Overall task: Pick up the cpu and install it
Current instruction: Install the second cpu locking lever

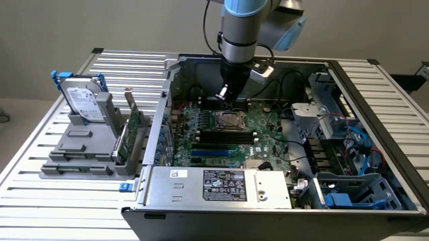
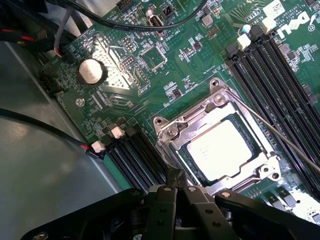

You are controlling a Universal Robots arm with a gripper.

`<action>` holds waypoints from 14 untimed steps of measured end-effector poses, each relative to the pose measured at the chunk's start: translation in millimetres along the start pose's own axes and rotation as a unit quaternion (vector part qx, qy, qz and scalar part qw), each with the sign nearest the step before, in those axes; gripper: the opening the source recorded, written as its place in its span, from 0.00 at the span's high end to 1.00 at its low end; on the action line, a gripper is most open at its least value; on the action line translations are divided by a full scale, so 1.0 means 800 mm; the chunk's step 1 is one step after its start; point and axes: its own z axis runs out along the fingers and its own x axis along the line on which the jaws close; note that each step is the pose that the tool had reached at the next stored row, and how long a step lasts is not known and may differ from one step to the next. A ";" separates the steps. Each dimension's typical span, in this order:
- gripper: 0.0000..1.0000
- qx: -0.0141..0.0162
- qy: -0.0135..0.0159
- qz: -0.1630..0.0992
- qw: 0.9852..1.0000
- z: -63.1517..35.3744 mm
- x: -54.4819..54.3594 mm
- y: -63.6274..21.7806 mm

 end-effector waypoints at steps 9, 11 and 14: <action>0.89 -0.002 -0.003 0.000 1.000 0.000 0.000 -0.001; 0.89 -0.002 -0.003 0.000 1.000 0.000 0.000 -0.001; 0.89 -0.002 -0.003 0.000 1.000 0.000 0.000 -0.001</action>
